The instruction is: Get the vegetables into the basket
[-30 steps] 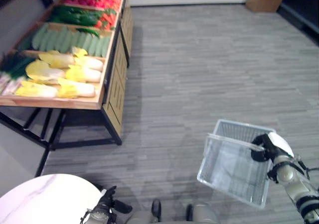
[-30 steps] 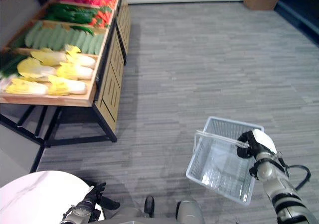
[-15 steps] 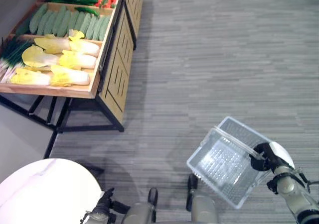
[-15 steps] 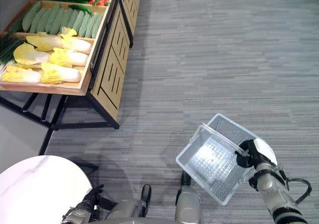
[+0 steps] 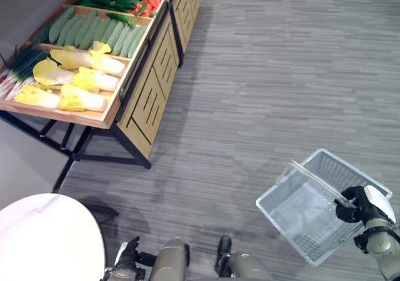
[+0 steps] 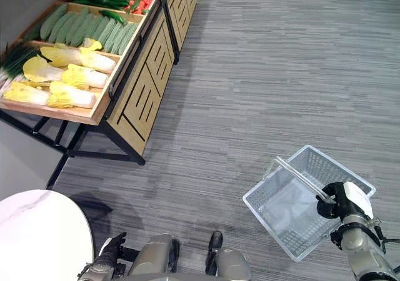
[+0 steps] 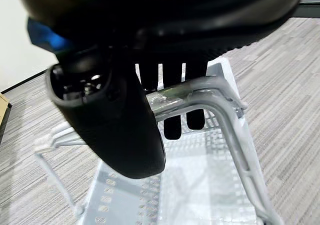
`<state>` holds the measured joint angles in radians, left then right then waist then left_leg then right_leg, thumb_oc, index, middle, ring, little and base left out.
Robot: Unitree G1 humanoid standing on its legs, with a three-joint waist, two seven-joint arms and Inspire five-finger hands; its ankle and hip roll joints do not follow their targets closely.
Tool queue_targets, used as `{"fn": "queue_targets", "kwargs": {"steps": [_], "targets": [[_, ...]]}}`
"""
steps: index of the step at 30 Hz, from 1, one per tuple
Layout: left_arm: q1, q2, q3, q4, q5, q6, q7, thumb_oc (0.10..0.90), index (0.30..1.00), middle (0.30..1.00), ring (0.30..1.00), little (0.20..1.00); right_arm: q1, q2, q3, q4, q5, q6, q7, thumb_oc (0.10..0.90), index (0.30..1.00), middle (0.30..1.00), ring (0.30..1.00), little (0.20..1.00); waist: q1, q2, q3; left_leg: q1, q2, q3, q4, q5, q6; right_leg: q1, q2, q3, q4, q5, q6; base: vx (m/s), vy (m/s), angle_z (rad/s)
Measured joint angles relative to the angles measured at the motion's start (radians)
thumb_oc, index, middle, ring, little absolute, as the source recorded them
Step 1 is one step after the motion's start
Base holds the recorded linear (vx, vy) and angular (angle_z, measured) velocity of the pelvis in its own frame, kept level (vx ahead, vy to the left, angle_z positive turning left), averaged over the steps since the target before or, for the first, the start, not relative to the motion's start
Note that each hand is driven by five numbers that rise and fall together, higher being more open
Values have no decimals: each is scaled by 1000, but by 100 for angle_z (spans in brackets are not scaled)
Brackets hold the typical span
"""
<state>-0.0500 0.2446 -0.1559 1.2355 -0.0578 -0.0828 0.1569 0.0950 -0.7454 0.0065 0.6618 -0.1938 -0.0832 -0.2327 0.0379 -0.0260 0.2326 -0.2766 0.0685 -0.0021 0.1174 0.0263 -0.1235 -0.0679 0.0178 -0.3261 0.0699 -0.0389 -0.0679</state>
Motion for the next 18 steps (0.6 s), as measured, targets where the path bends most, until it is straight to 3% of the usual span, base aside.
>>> {"fn": "queue_targets", "kwargs": {"steps": [1, 2, 3, 4, 5, 8, 12, 14, 16, 17, 18], "targets": [[3, 0, 0, 0, 0, 4, 0, 900, 1000, 1000, 1000, 1000, -5, 10, 0, 1, 0, 0, -2, 400, 300, 300, 300, 300, 3, 0, 0, 4, 5, -1, -61, 29, -1, 12, 11, -2, -4, -1, 1, 651, 229, -6], [6, 0, -3, 15, 1, 2, 0, 900, 1000, 1000, 1000, 1000, -12, 38, 2, 11, 0, -1, -12, 400, 300, 300, 300, 300, 5, 6, -1, 3, 15, 20, -128, 73, 19, 49, 25, -15, -20, -93, 148, 500, 178, -13], [3, -11, -4, 19, 1, 3, 2, 900, 1000, 1000, 1000, 1000, -19, 40, 6, 14, 1, 0, -13, 400, 300, 300, 300, 300, 12, 39, 0, 7, 61, 10, -176, 75, 23, 20, 46, 6, 66, -103, 106, 393, 173, -24], [8, -2, 3, 19, 1, 0, 4, 900, 1000, 1000, 1000, 1000, -15, 42, 9, 1, -1, -7, -12, 400, 300, 300, 300, 300, 21, 27, 2, 5, 65, 33, -169, 90, 6, 18, 17, 54, 87, -109, 109, 334, 201, -40], [17, 1, 1, 25, 2, 12, 7, 900, 1000, 1000, 1000, 1000, 1, 50, 10, -7, -2, -8, -11, 400, 300, 300, 300, 300, 23, 36, -1, 8, 93, 47, -143, 120, 25, 53, 53, 49, 57, -102, 38, 335, 203, -31], [24, -5, 0, 30, 11, 10, 6, 900, 1000, 1000, 1000, 1000, 21, 50, -3, -6, -4, -5, -12, 400, 300, 300, 300, 300, 20, 30, -5, 10, 60, 75, -105, 128, 33, 69, 54, 56, 35, -89, 14, 312, 221, -11], [10, -18, -1, 35, 22, 11, 6, 900, 1000, 1000, 1000, 1000, 18, 50, -3, -4, -4, 5, -11, 400, 300, 300, 300, 300, 22, 15, -5, 13, -22, 102, -94, 141, 96, 78, 24, 91, 21, -93, 22, 238, 192, -13], [0, -20, -5, 34, 22, 12, 6, 900, 1000, 1000, 1000, 1000, 8, 52, -1, 2, -4, 5, -11, 400, 300, 300, 300, 300, 27, 9, -6, 12, -44, 117, -85, 145, 114, 96, 3, 108, 21, -109, 49, 213, 193, -24], [2, -17, -19, 32, 21, 11, 7, 900, 1000, 1000, 1000, 1000, -7, 52, 0, 5, -5, 5, -11, 400, 300, 300, 300, 300, 26, 25, -22, 15, -42, 139, -66, 164, 163, 104, -13, 136, 88, -151, 107, 153, 156, -28], [-1, -7, -34, 35, 21, 11, 9, 900, 1000, 1000, 1000, 1000, -9, 62, 4, 6, -4, 5, -12, 400, 300, 300, 300, 300, 23, 18, -30, 23, -55, 143, -53, 164, 175, 85, -35, 156, 141, -172, 117, 200, 223, 1], [-13, 18, -46, 13, 21, -8, 9, 900, 1000, 1000, 1000, 1000, -9, 68, 21, 1, -6, 4, -12, 400, 300, 300, 300, 300, 13, -3, -43, 25, -83, 140, -43, 114, 195, 27, -67, 188, 276, -178, 126, 260, 297, 11]]}}
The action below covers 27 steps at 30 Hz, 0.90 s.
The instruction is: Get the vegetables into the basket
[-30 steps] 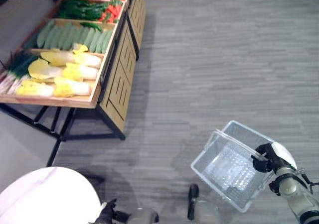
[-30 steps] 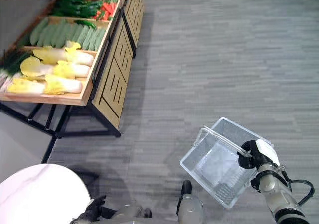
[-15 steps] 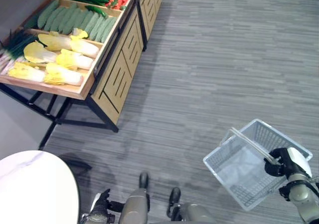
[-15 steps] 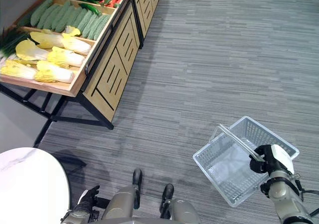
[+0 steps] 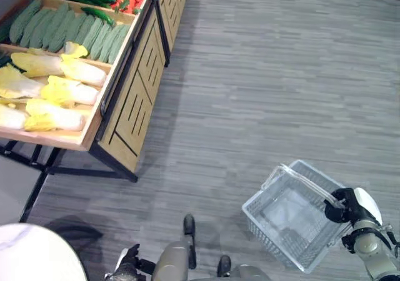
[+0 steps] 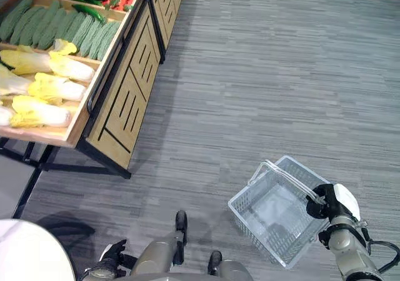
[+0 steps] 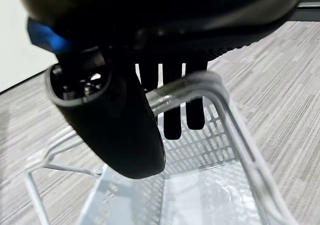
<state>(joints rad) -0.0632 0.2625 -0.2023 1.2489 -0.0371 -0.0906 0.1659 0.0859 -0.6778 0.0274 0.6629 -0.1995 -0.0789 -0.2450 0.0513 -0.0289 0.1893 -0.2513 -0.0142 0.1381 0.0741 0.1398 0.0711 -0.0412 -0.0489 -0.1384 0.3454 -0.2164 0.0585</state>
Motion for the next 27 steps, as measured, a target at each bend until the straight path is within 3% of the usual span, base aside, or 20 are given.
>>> {"fn": "queue_targets", "kwargs": {"steps": [2, 3, 5, 6, 8, 9, 11, 14, 17, 18, 19, 21, 22, 23, 25, 26, 27], "targets": [[-17, 7, 0, 1, -2, 2, 2, 900, 1000, 1000, 1000, 1000, -13, 3, 14, 4, -1, 2, 0, 400, 300, 300, 300, 300, 4, -20, -7, 23, -20, 9, -4, -21, 16, -81, -49, -9, 192, -25, 15, 165, 210, 4], [-19, 21, -2, -3, -3, 0, 2, 900, 1000, 1000, 1000, 1000, -13, 9, 32, -6, 0, -4, -2, 400, 300, 300, 300, 300, 1, -50, -26, 39, -63, 8, 4, -56, 35, -140, -120, 6, 340, -5, 35, 158, 186, 10], [-34, 36, -5, -10, -4, 0, 3, 900, 1000, 1000, 1000, 1000, -17, 12, 42, -6, 0, -5, -2, 400, 300, 300, 300, 300, 2, -66, -26, 58, -88, 5, 1, -46, 46, -162, -172, -1, 412, 6, 42, 171, 161, 22], [-39, 43, -4, -24, -6, -1, 5, 900, 1000, 1000, 1000, 1000, -25, 15, 47, -5, 0, -4, -4, 400, 300, 300, 300, 300, 7, -68, -22, 66, -93, -1, 1, -74, 81, -181, -179, -2, 418, 18, 49, 179, 113, 0], [-61, 51, -2, -26, -22, 9, 12, 900, 1000, 1000, 1000, 1000, -69, 19, 78, -11, -1, -5, -5, 400, 300, 300, 300, 300, 11, -54, 9, 93, -92, -6, -7, -82, 110, -251, -174, -14, 447, 18, 50, 198, 45, -14], [-71, 51, -1, -21, -23, 12, 13, 900, 1000, 1000, 1000, 1000, -81, 18, 87, -18, -1, -7, -6, 400, 300, 300, 300, 300, 9, -45, 27, 105, -88, -8, -9, -84, 113, -276, -160, -17, 430, 18, 49, 241, -26, 9], [-85, 52, 8, -10, -23, 12, 25, 900, 1000, 1000, 1000, 1000, -99, 26, 107, -44, 0, -8, -7, 400, 300, 300, 300, 300, -1, -44, 81, 138, -96, -19, -21, -109, 80, -370, -115, -34, 240, 34, 46, 379, -102, 24], [-93, 37, 10, 9, -22, 13, 28, 900, 1000, 1000, 1000, 1000, -94, 43, 108, -52, 1, -10, -13, 400, 300, 300, 300, 300, -32, -57, 99, 142, -113, -13, -16, -160, 47, -442, -106, -48, -42, 144, 65, 359, -109, 51], [-76, 25, 10, 27, -21, 22, 23, 900, 1000, 1000, 1000, 1000, -81, 51, 108, -51, 0, -10, -14, 400, 300, 300, 300, 300, -44, -72, 109, 185, -131, -9, -5, -162, 59, -433, -115, -30, -265, 245, 60, 419, -113, 46], [-53, 12, 22, 45, -18, 22, 23, 900, 1000, 1000, 1000, 1000, -66, 54, 107, -46, 0, -11, -14, 400, 300, 300, 300, 300, -55, -69, 109, 225, -137, -45, 10, -229, 31, -419, -112, -8, -287, 294, 55, 638, -202, 42], [-47, 9, 29, 51, -18, 27, 21, 900, 1000, 1000, 1000, 1000, -62, 55, 104, -50, 0, -11, -14, 400, 300, 300, 300, 300, -60, -67, 109, 237, -136, -58, 20, -233, 36, -403, -106, 3, -309, 315, 50, 447, -169, 44], [-21, 7, 42, 56, -14, 30, 19, 900, 1000, 1000, 1000, 1000, -41, 55, 102, -46, 0, -5, -13, 400, 300, 300, 300, 300, -69, -66, 109, 315, -127, -97, 20, -282, 2, -345, -104, -15, -290, 348, 40, 431, -186, 45], [-12, 5, 42, 55, -10, 30, 20, 900, 1000, 1000, 1000, 1000, -36, 51, 98, -45, 0, -4, -13, 400, 300, 300, 300, 300, -71, -61, 107, 345, -116, -106, 18, -303, -13, -316, -98, -27, -281, 379, 9, 604, -276, 38], [-2, -5, 43, 51, -5, 30, 20, 900, 1000, 1000, 1000, 1000, -42, 46, 85, -39, 0, -3, -13, 400, 300, 300, 300, 300, -69, -32, 102, 357, -81, -116, 60, -340, -59, -304, -69, -50, -244, 424, -41, 457, -213, 21], [-11, -19, 48, 41, -4, 28, 18, 900, 1000, 1000, 1000, 1000, -63, 46, 78, -22, 0, -1, -5, 400, 300, 300, 300, 300, -58, -19, 103, 279, -42, -126, 287, -348, -94, -269, -42, -61, -223, 373, -75, 346, -219, 0], [-13, -32, 48, 38, -4, 27, 16, 900, 1000, 1000, 1000, 1000, -63, 41, 76, -19, 0, -2, -4, 400, 300, 300, 300, 300, -52, -11, 99, 246, -27, -135, 410, -317, -141, -236, -23, -63, -216, 341, -106, 311, -260, -12], [-16, -48, 56, 41, -4, 27, 20, 900, 1000, 1000, 1000, 1000, -58, 31, 68, -22, 0, -5, -3, 400, 300, 300, 300, 300, -49, -4, 95, 171, 3, -155, 641, -255, -206, -195, 0, -76, -193, 296, -120, 211, -204, -10]]}}
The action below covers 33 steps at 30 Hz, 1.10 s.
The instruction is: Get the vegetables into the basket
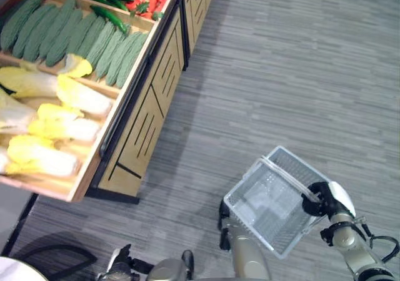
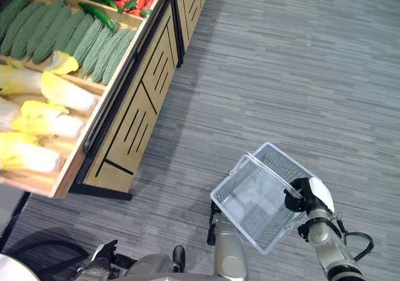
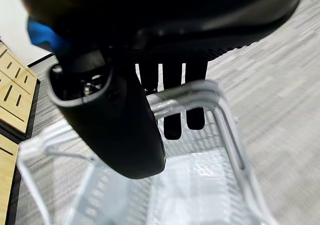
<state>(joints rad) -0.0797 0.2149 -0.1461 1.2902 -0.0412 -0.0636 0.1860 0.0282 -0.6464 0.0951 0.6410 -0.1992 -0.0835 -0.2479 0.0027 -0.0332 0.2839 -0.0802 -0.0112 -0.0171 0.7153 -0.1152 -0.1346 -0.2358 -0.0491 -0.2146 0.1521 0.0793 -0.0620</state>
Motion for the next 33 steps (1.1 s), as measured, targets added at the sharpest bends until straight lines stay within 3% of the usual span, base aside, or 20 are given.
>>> {"fn": "queue_targets", "kwargs": {"steps": [1, 2, 3, 4, 5, 6, 7, 10, 12, 13, 16, 18, 20, 21, 22, 26, 28, 29, 31, 33], "targets": [[-2, 1, 5, -9, 1, -4, 0, 900, 1000, 1000, 1000, 1000, 2, -9, -1, -1, 0, -4, -2, 400, 300, 300, 300, 300, 2, 2, -2, -29, 14, -7, 66, 27, -28, 17, 9, -4, 6, -20, -13, 354, -321, -4], [-5, 2, 5, -10, 1, -5, 0, 900, 1000, 1000, 1000, 1000, 2, -12, -3, -2, 0, -6, -2, 400, 300, 300, 300, 300, 2, 7, -5, -38, 20, -7, 80, 33, -29, 23, 12, -8, 6, -22, -15, 331, -292, 0], [-28, 15, 9, -25, 1, -8, 0, 900, 1000, 1000, 1000, 1000, 4, -51, -14, -2, 2, -14, -7, 400, 300, 300, 300, 300, 7, 11, -10, -125, 57, -10, 168, 151, -14, 55, 41, -20, 13, -86, -55, 312, -280, 2], [-33, 20, 9, -33, 0, -7, 0, 900, 1000, 1000, 1000, 1000, 8, -58, -23, 4, 2, -8, -7, 400, 300, 300, 300, 300, 8, 20, -15, -147, 84, -6, 210, 181, -19, 66, 49, -32, 22, -90, -58, 297, -234, 5], [-38, 30, 13, -43, 0, -6, 0, 900, 1000, 1000, 1000, 1000, 11, -55, -30, 8, 3, 2, -10, 400, 300, 300, 300, 300, 9, 13, -13, -173, 92, -1, 228, 172, -24, 85, 53, -34, 21, -100, -71, 294, -189, 40], [-60, 58, 11, -53, 0, -6, 5, 900, 1000, 1000, 1000, 1000, 46, -55, -57, 6, 10, 5, -22, 400, 300, 300, 300, 300, 10, -19, 2, -242, 94, 44, 206, 101, 13, 140, 45, -50, -24, -116, -79, 323, -129, 51], [-60, 75, 4, -63, 0, -11, 9, 900, 1000, 1000, 1000, 1000, 52, -55, -64, 6, 10, 11, -22, 400, 300, 300, 300, 300, 14, -32, 9, -278, 97, 73, 148, 77, 31, 154, 43, -56, -39, -116, -79, 317, -63, 47], [-61, 92, 2, -64, -1, 5, 7, 900, 1000, 1000, 1000, 1000, 43, -48, -71, 11, 10, 13, -23, 400, 300, 300, 300, 300, 23, -33, 10, -374, 94, 132, -29, 67, 34, 185, 52, -60, -54, -125, -55, 349, 5, -4], [-47, 81, -15, -60, -1, 12, 3, 900, 1000, 1000, 1000, 1000, 37, -25, -71, 12, 10, 7, -30, 400, 300, 300, 300, 300, 30, -27, 7, -357, 141, 254, -421, 121, 51, 254, 89, -70, -116, -149, -16, 589, 67, -8], [-44, 79, -14, -60, -1, 14, 4, 900, 1000, 1000, 1000, 1000, 46, -11, -71, 12, 10, 7, -36, 400, 300, 300, 300, 300, 25, -26, 7, -342, 160, 296, -519, 140, 50, 278, 106, -76, -137, -154, -7, 566, 93, 10], [-32, 69, -12, -59, 1, 15, 3, 900, 1000, 1000, 1000, 1000, 81, 20, -71, 14, 10, 7, -35, 400, 300, 300, 300, 300, 25, -24, 0, -313, 181, 378, -602, 160, 61, 330, 127, -90, -146, -173, 20, 211, 73, 10], [-21, 65, -13, -58, 2, 19, 2, 900, 1000, 1000, 1000, 1000, 96, 16, -75, 12, 10, 7, -36, 400, 300, 300, 300, 300, 20, -26, -4, -277, 161, 413, -589, 182, 81, 345, 123, -87, -146, -184, 31, 280, 146, -10], [2, 51, -8, -35, 2, 21, 1, 900, 1000, 1000, 1000, 1000, 100, 12, -85, 23, 9, 27, -35, 400, 300, 300, 300, 300, 11, -21, -22, -174, 98, 411, -585, 199, 149, 381, 104, -68, -116, -226, 69, 354, 179, -5], [8, 50, -9, -29, 2, 22, 0, 900, 1000, 1000, 1000, 1000, 99, 19, -87, 24, 9, 28, -37, 400, 300, 300, 300, 300, 6, -16, -26, -155, 83, 405, -606, 208, 210, 375, 95, -63, -70, -239, 84, 174, 106, 11], [4, 49, -9, -30, 2, 22, 0, 900, 1000, 1000, 1000, 1000, 111, 21, -87, 19, 8, 26, -35, 400, 300, 300, 300, 300, 4, -15, -27, -135, 73, 389, -616, 219, 230, 363, 85, -61, -23, -244, 86, 296, 201, 45], [-6, 89, -8, -56, 4, 9, 1, 900, 1000, 1000, 1000, 1000, 126, 39, -84, 29, -1, 22, -29, 400, 300, 300, 300, 300, 14, -64, -60, -102, -4, 338, -656, 186, 259, 270, -6, -57, 229, -326, 127, 178, 151, 47], [-11, 102, -8, -69, 2, 8, 2, 900, 1000, 1000, 1000, 1000, 120, 45, -84, 27, 0, 22, -30, 400, 300, 300, 300, 300, 17, -83, -70, -103, -25, 331, -655, 178, 270, 267, -27, -45, 242, -327, 146, 131, 170, 20], [-22, 110, -8, -73, -3, 7, 5, 900, 1000, 1000, 1000, 1000, 74, 45, -70, 46, -1, 20, -30, 400, 300, 300, 300, 300, 51, -91, -72, -100, -39, 341, -659, 171, 277, 226, -49, -43, 331, -316, 159, 102, 128, 1], [-33, 117, -8, -68, -15, 6, 6, 900, 1000, 1000, 1000, 1000, 41, 46, -52, 50, -1, 22, -31, 400, 300, 300, 300, 300, 49, -90, -70, -91, -50, 323, -663, 166, 273, 149, -75, -37, 509, -296, 182, 92, 70, 39], [-41, 119, -11, -70, -19, 2, 11, 900, 1000, 1000, 1000, 1000, 39, 51, -39, 34, -5, 16, -38, 400, 300, 300, 300, 300, 53, -78, -56, -48, -76, 237, -668, 138, 310, 47, -95, 45, 690, -297, 175, 180, -62, 88]]}}
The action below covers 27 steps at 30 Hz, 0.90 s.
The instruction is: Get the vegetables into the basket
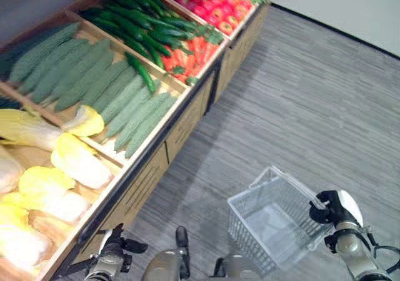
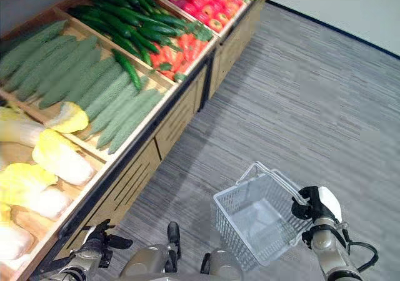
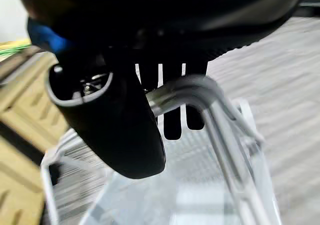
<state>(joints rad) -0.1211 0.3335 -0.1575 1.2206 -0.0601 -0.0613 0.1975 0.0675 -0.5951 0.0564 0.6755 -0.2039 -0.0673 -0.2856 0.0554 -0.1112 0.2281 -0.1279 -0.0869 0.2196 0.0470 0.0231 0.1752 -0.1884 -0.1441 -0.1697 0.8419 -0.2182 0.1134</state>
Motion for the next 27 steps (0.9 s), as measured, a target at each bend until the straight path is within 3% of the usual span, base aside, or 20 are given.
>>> {"fn": "queue_targets", "kwargs": {"steps": [2, 4, 5, 6, 7, 8, 9, 11, 12, 13, 14, 17, 18, 19, 21, 23, 24, 26, 27], "targets": [[-8, -7, 1, -6, -4, 1, 1, 900, 1000, 1000, 1000, 1000, -18, 0, 1, -10, 0, -9, -2, 400, 300, 300, 300, 300, -25, 39, 32, -2, 8, -46, 4, 4, 0, -57, -11, 22, -136, -27, -25, 129, -147, 74], [-10, -9, 2, 0, -12, 1, 5, 900, 1000, 1000, 1000, 1000, -23, 1, 5, 14, 2, -11, -2, 400, 300, 300, 300, 300, -22, 47, 43, -13, 6, -72, 26, 1, -9, -94, -40, 49, -275, -12, -20, 165, -251, 53], [-11, -10, 3, 6, -19, 0, 8, 900, 1000, 1000, 1000, 1000, -21, 1, 9, 19, 5, -7, -2, 400, 300, 300, 300, 300, -19, 50, 46, -13, 5, -98, 28, -5, -43, -108, -32, 82, -343, 1, -14, 261, -428, 68], [-16, -7, 3, 29, -20, -2, 17, 900, 1000, 1000, 1000, 1000, -23, 4, 23, 42, 7, -14, -7, 400, 300, 300, 300, 300, -28, 54, 46, -16, 9, -139, 20, 10, -67, -97, 6, 201, -540, 36, -7, 189, -324, 85], [-22, -7, 4, 48, -20, 0, 17, 900, 1000, 1000, 1000, 1000, -26, 5, 31, 60, 7, -17, -9, 400, 300, 300, 300, 300, -35, 54, 47, -18, 9, -180, 9, 23, -88, -85, 20, 257, -636, 83, 5, 180, -353, 114], [-30, -6, 3, 59, -19, 0, 18, 900, 1000, 1000, 1000, 1000, -20, 9, 32, 63, 7, -11, -9, 400, 300, 300, 300, 300, -53, 53, 47, -23, 10, -206, 4, 21, -82, -64, 19, 278, -694, 131, 12, 114, -264, 118], [-32, -4, 3, 63, -19, -2, 18, 900, 1000, 1000, 1000, 1000, -14, 11, 32, 62, 7, -11, -10, 400, 300, 300, 300, 300, -68, 48, 48, -28, 12, -214, 9, 22, -84, -47, 14, 274, -732, 180, 10, 124, -362, 110], [-26, -14, 2, 77, -19, -2, 18, 900, 1000, 1000, 1000, 1000, -20, 17, 31, 101, 14, -18, -20, 400, 300, 300, 300, 300, -72, 43, 48, -25, 24, -305, 6, 29, -141, 17, 41, 248, -794, 306, -5, 69, -419, 131], [-12, -19, 1, 75, -19, -3, 17, 900, 1000, 1000, 1000, 1000, -39, 18, 33, 124, 14, -15, -20, 400, 300, 300, 300, 300, -57, 41, 49, -22, 73, -271, 0, 19, -172, 27, 61, 203, -799, 329, -31, 52, -487, 107], [-1, -25, 0, 75, -19, -1, 15, 900, 1000, 1000, 1000, 1000, -51, 18, 32, 126, 14, -15, -20, 400, 300, 300, 300, 300, -57, 42, 49, -21, 96, -244, 5, 10, -186, 28, 70, 194, -797, 324, -43, 32, -457, 47], [18, -40, 2, 85, -19, -2, 17, 900, 1000, 1000, 1000, 1000, -60, 12, 31, 149, 14, -23, -21, 400, 300, 300, 300, 300, -54, 58, 46, -23, 124, -245, 15, 43, -193, 32, 101, 171, -788, 313, -45, 18, -309, 41], [20, -54, -14, 70, -19, -12, 16, 900, 1000, 1000, 1000, 1000, -60, 9, 31, 213, 18, -32, -26, 400, 300, 300, 300, 300, -43, 68, 43, -32, 161, -318, -28, 76, -249, 36, 131, 101, -785, 286, -70, 7, -235, 67], [14, -60, -35, 72, -19, -10, 15, 900, 1000, 1000, 1000, 1000, -64, 10, 31, 231, 24, -38, -26, 400, 300, 300, 300, 300, -34, 75, 47, -44, 182, -341, -42, 87, -268, 30, 154, 63, -766, 276, -100, -7, -142, 68], [14, -65, -41, 75, -19, -6, 16, 900, 1000, 1000, 1000, 1000, -63, 9, 26, 239, 24, -42, -27, 400, 300, 300, 300, 300, -42, 83, 48, -49, 197, -334, -46, 71, -272, 30, 160, 43, -754, 268, -114, -35, -101, 66], [12, -65, -39, 72, -18, -6, 19, 900, 1000, 1000, 1000, 1000, -52, 11, 17, 245, 27, -43, -29, 400, 300, 300, 300, 300, -50, 80, 53, -45, 225, -252, -32, 19, -263, 25, 144, 6, -733, 256, -145, -26, -50, 54], [5, -43, -39, 78, -18, 3, 23, 900, 1000, 1000, 1000, 1000, -47, 11, 7, 246, 29, -44, -32, 400, 300, 300, 300, 300, -76, 49, 64, -53, 228, -75, 77, -18, -240, 30, 79, -24, -729, 252, -154, -15, -61, 64], [14, -43, -37, 81, -18, 3, 24, 900, 1000, 1000, 1000, 1000, -34, 1, -14, 248, 44, -43, -43, 400, 300, 300, 300, 300, -91, 49, 65, -18, 230, -39, 116, -31, -259, 31, 47, -33, -731, 245, -158, -18, -71, 57], [15, -48, -36, 91, -18, 3, 24, 900, 1000, 1000, 1000, 1000, -23, 1, -20, 273, 56, -41, -45, 400, 300, 300, 300, 300, -102, 71, 56, 30, 249, -9, 137, -23, -257, 32, 40, -46, -731, 245, -148, 11, -22, 37], [13, -53, -36, 90, -18, 3, 24, 900, 1000, 1000, 1000, 1000, -17, 0, -21, 274, 58, -36, -45, 400, 300, 300, 300, 300, -102, 85, 51, 53, 248, -21, 126, 31, -255, 28, 43, -50, -725, 242, -140, 34, 15, 24]]}}
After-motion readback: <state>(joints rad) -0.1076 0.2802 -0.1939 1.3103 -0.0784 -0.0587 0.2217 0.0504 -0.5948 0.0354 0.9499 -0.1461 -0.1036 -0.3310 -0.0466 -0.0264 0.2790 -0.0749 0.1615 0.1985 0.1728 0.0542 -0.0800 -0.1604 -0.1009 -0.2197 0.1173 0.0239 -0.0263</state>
